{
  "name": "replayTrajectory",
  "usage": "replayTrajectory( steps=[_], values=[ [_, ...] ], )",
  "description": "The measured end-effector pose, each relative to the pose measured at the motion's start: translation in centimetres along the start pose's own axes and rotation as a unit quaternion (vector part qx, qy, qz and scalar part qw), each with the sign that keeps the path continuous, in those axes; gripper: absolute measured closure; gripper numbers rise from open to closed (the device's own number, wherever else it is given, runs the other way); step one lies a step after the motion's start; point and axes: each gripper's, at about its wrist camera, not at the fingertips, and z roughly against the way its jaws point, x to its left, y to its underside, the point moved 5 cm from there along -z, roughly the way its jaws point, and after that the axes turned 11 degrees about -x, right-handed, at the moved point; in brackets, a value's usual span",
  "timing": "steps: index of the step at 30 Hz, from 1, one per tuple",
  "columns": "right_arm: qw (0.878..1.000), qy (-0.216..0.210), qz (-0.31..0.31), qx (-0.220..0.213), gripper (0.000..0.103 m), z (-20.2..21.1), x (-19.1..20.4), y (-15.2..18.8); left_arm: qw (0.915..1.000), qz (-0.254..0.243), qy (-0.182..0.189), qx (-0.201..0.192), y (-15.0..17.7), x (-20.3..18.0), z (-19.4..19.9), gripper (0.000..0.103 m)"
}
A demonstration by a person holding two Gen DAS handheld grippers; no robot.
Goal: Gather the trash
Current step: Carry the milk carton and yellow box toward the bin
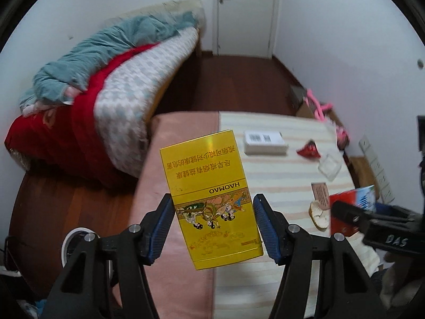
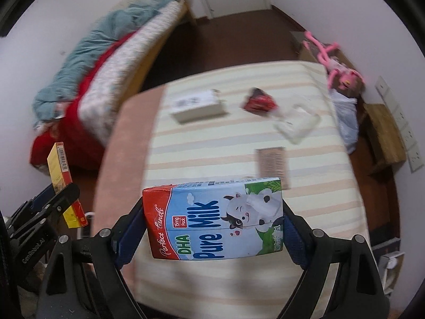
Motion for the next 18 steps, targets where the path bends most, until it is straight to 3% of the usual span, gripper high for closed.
replayTrajectory(
  steps=[6,10,18],
  values=[
    [0.997,-0.061,0.043,0.001,0.012,0.9,10.2,1.7,0.9987,0.036,-0.023,-0.028,-0.2,7.4,4.3,0.046],
    [0.991,-0.11,0.074,0.019,0.012,-0.5,18.3,3.9,0.9952,0.073,-0.06,-0.027,1.3,15.0,6.2,0.046],
    [0.968,-0.181,0.147,0.097,0.012,-6.7,33.5,11.2,0.9774,0.165,-0.13,0.024,7.8,30.1,6.3,0.046]
  ],
)
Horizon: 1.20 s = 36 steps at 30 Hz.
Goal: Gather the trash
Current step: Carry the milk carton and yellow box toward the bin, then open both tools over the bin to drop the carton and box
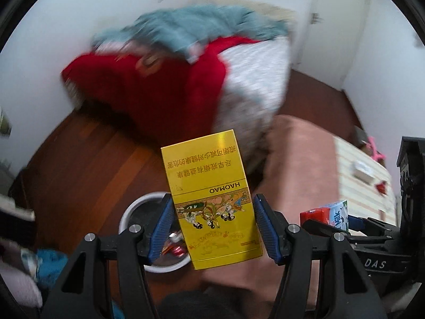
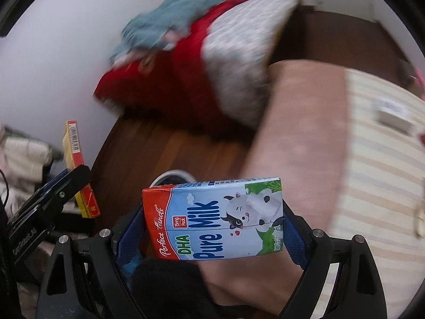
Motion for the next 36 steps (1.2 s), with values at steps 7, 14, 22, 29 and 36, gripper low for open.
replayTrajectory(
  steps=[7,14,22,29,36],
  values=[
    [0.993,-0.005,0.072,0.095,0.012,-12.7,8.4,3.3,0.9876,0.1,-0.023,0.119,5.0,11.4,-9.0,0.046],
    [0.982,0.018,0.088,0.165,0.011,-23.7,10.5,4.4,0.9646,0.17,-0.013,0.201,9.4,16.3,-15.9,0.045],
    [0.971,0.02,0.058,0.232,0.0,-32.5,9.7,5.2,0.9521,0.203,-0.057,0.221,12.0,19.4,-17.3,0.0],
    [0.973,0.043,0.088,0.209,0.0,-32.8,9.6,5.2,0.9552,0.181,-0.13,0.195,13.4,21.9,-14.2,0.0],
    [0.964,0.096,0.165,0.186,0.0,-29.4,9.1,6.5,0.9575,0.16,-0.155,0.183,14.3,21.1,-11.5,0.0]
  ],
)
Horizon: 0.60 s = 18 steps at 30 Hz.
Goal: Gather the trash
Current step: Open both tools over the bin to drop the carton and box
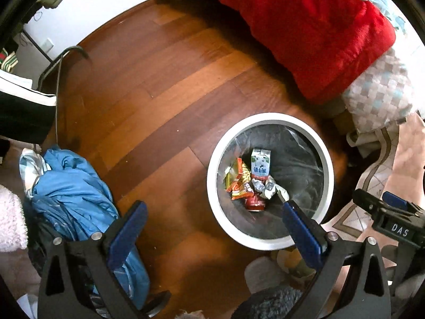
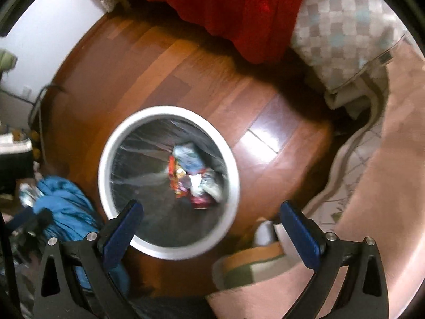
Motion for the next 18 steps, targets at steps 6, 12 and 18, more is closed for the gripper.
replayTrajectory(
  steps=[6,12,18],
  values=[
    [1.0,0.004,0.025,-0.002,0.0,2.0,-0.1,2.3,0.9998,-0.015,0.01,0.004,1.3,-1.4,1.1,0.0],
    [1.0,-0.007,0.026,-0.004,0.0,4.0,0.0,3.8,0.9995,-0.028,0.009,-0.007,1.8,-1.9,2.8,0.0],
    [0.999,-0.013,0.029,-0.028,0.0,7.2,0.3,3.8,0.999,-0.032,0.011,-0.029,1.7,-2.1,5.3,0.0]
  ],
)
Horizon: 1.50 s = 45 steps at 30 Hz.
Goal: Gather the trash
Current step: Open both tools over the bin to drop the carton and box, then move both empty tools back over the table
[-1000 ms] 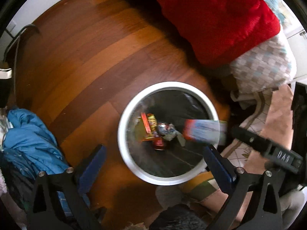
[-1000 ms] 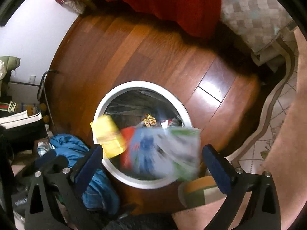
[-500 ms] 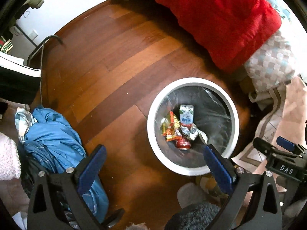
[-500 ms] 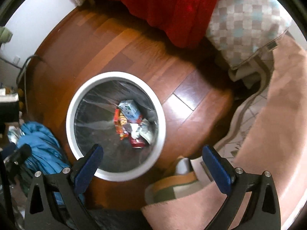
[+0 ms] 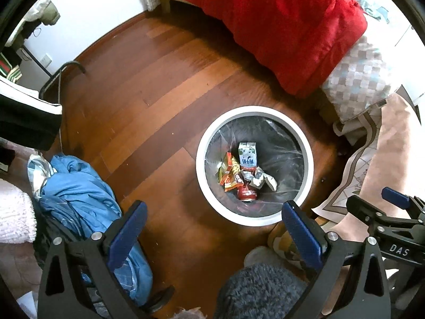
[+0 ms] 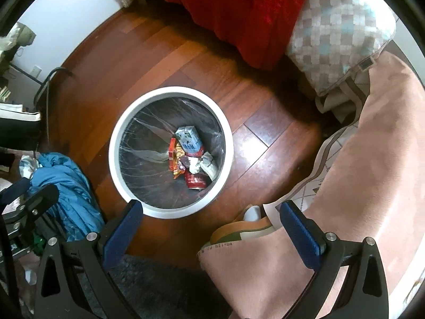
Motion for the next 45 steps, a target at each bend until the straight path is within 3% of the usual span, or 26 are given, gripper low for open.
replayTrajectory(
  steps=[18,27,30,35,41,45],
  values=[
    [0.993,-0.043,-0.013,-0.11,0.0,14.6,-0.6,-0.1,0.9951,-0.015,0.027,-0.094,-1.0,-1.9,11.2,0.0],
    [0.98,-0.09,-0.058,-0.166,0.0,22.5,-3.2,1.3,0.987,-0.053,0.039,-0.147,-1.0,-6.1,17.4,0.0],
    [0.973,-0.098,-0.09,-0.188,0.0,25.3,-5.7,2.5,0.9814,-0.074,0.049,-0.17,-1.1,-9.1,18.9,0.0],
    [0.964,-0.07,-0.149,-0.209,0.0,28.7,-12.4,5.9,0.9745,-0.11,0.084,-0.177,-0.3,-16.0,19.3,0.0],
    [0.948,0.002,-0.239,-0.209,0.0,31.1,-24.5,12.0,0.9653,-0.174,0.117,-0.155,2.9,-27.7,17.0,0.0],
    [0.93,0.06,-0.31,-0.19,0.0,31.5,-34.3,16.9,0.9553,-0.233,0.129,-0.129,6.5,-36.7,13.9,0.0]
  ],
)
